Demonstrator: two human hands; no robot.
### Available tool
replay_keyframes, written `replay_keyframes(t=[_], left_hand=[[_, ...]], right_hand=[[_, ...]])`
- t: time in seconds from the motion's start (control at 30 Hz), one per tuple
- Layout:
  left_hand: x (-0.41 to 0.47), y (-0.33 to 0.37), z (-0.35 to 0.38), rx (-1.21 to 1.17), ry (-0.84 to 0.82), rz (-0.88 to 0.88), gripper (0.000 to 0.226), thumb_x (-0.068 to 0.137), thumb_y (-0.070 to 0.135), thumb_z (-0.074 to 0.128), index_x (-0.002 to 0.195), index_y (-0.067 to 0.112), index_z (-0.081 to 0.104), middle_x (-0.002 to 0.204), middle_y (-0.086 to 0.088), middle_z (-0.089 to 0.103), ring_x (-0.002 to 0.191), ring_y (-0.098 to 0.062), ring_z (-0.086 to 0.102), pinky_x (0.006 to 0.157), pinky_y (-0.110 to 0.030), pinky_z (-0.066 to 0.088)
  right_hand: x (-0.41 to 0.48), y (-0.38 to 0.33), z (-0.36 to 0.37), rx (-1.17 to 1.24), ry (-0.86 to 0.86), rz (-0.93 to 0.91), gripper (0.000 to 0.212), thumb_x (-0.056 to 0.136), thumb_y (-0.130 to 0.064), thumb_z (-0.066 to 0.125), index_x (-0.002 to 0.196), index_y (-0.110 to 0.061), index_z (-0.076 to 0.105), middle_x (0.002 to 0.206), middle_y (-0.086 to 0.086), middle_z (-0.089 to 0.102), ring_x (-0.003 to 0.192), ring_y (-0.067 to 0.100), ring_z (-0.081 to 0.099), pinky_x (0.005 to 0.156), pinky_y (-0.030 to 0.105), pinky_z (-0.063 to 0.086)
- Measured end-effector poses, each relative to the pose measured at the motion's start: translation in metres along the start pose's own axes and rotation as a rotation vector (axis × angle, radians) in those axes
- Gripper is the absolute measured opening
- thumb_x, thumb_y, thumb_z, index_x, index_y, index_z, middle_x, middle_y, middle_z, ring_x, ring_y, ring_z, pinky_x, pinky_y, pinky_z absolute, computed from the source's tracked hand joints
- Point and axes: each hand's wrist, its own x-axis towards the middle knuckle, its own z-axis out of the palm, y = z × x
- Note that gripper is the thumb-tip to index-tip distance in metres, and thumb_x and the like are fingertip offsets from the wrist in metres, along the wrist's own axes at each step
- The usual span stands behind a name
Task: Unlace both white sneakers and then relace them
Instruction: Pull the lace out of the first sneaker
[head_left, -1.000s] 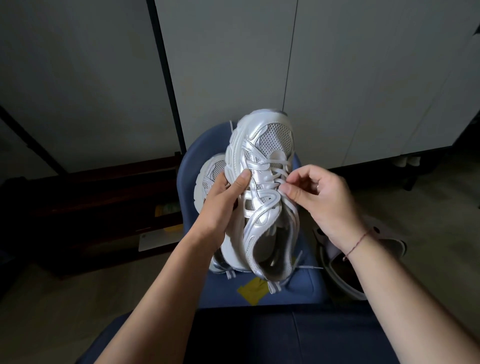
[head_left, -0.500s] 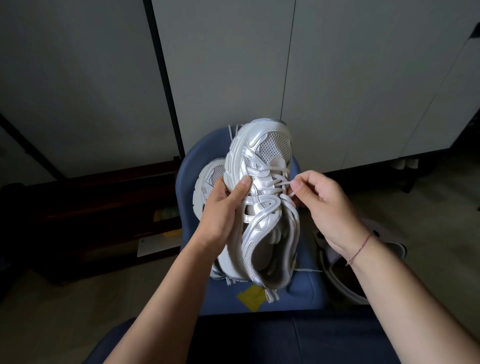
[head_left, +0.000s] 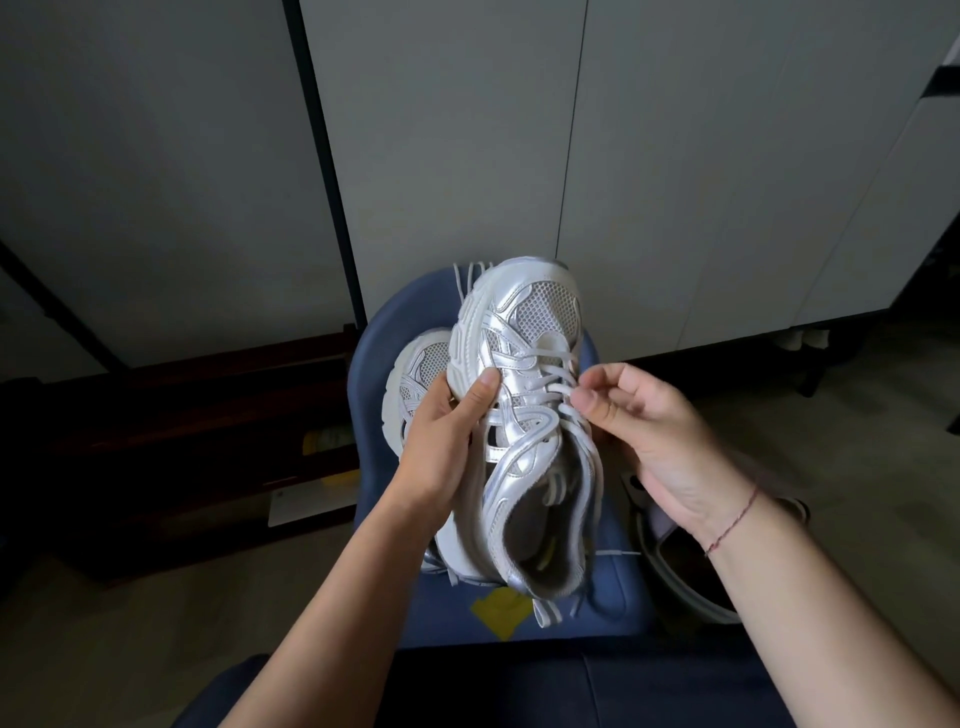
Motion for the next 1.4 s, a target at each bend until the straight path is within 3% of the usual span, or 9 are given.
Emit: replay_keyframes(t=[0.3,0.6,0.7,0.9,1.0,1.13,1.23,1.33,1.4], left_hand=[[-0.001,0.001,0.002,-0.007,0.018,-0.001,0.034,0.1,0.023,0.049,0.129,0.008,0.056,0.118,-0.014,0.069,0.109,-0.03,0.066,0.1,-0.047,0.049],[0.0,-0.003,0.003,0.018,0.024,-0.036,0.038,0.095,0.029,0.056,0.128,0.009,0.056,0.118,-0.012,0.069,0.109,-0.029,0.067,0.099,-0.048,0.049],[0.0,-0.005,0.003,0.006,0.056,-0.051,0.037,0.097,0.026,0.054,0.129,0.007,0.055,0.117,-0.014,0.07,0.107,-0.03,0.067,0.098,-0.047,0.051],[0.0,-0.003,0.001,-0.017,0.033,-0.041,0.033,0.1,0.024,0.049,0.128,0.008,0.057,0.115,-0.013,0.071,0.106,-0.027,0.068,0.09,-0.037,0.055],[-0.002,-0.003,0.001,-0.014,0.01,-0.032,0.033,0.1,0.024,0.049,0.128,0.008,0.057,0.115,-0.013,0.07,0.105,-0.028,0.069,0.088,-0.036,0.056],[-0.002,-0.002,0.0,-0.017,0.023,-0.033,0.032,0.1,0.024,0.049,0.126,0.009,0.059,0.114,-0.012,0.071,0.105,-0.027,0.069,0.092,-0.04,0.053],[0.0,-0.004,-0.001,-0.005,0.045,-0.04,0.035,0.098,0.025,0.052,0.128,0.008,0.058,0.115,-0.014,0.07,0.105,-0.03,0.068,0.094,-0.044,0.052],[-0.001,-0.006,-0.001,-0.026,0.06,-0.051,0.035,0.099,0.024,0.05,0.129,0.008,0.056,0.116,-0.015,0.069,0.107,-0.031,0.067,0.097,-0.046,0.051],[-0.002,-0.004,0.0,-0.037,0.059,-0.049,0.033,0.1,0.023,0.048,0.128,0.007,0.058,0.115,-0.014,0.07,0.107,-0.029,0.068,0.095,-0.043,0.052]], right_hand=[[-0.001,0.006,-0.002,-0.117,0.034,-0.006,0.012,0.073,-0.024,0.064,0.08,-0.015,0.068,0.082,0.002,0.069,0.083,0.013,0.06,0.082,0.027,0.046],[0.002,-0.011,-0.006,0.408,-0.004,0.232,0.016,0.079,-0.021,0.056,0.069,-0.009,0.056,0.061,-0.002,0.046,0.051,0.006,0.041,0.051,0.014,0.039],[0.003,-0.003,-0.007,0.29,0.064,0.21,0.015,0.067,-0.019,0.068,0.073,-0.008,0.061,0.064,0.001,0.054,0.054,0.009,0.047,0.052,0.017,0.043],[0.0,0.01,0.002,-0.08,0.152,0.029,0.015,0.067,-0.027,0.071,0.076,-0.015,0.071,0.08,0.005,0.071,0.079,0.018,0.062,0.083,0.033,0.049],[0.002,0.008,0.003,-0.12,0.152,0.037,0.011,0.078,-0.023,0.065,0.076,-0.013,0.069,0.076,0.006,0.068,0.074,0.019,0.059,0.077,0.032,0.048],[0.003,-0.009,-0.009,0.447,-0.017,0.251,0.016,0.079,-0.027,0.057,0.074,-0.013,0.053,0.063,-0.002,0.044,0.051,0.007,0.043,0.051,0.016,0.039],[0.005,-0.01,-0.017,0.615,-0.104,0.281,0.027,0.065,-0.029,0.081,0.074,-0.016,0.059,0.066,-0.005,0.046,0.053,0.005,0.046,0.051,0.015,0.043],[0.007,-0.001,-0.017,0.305,0.001,0.179,0.052,0.046,-0.035,0.089,0.088,-0.013,0.067,0.07,-0.005,0.058,0.062,0.008,0.052,0.057,0.018,0.047],[0.005,0.005,-0.012,0.071,0.06,0.078,0.038,0.055,-0.035,0.079,0.087,-0.015,0.071,0.075,-0.001,0.064,0.073,0.013,0.053,0.069,0.023,0.045]])
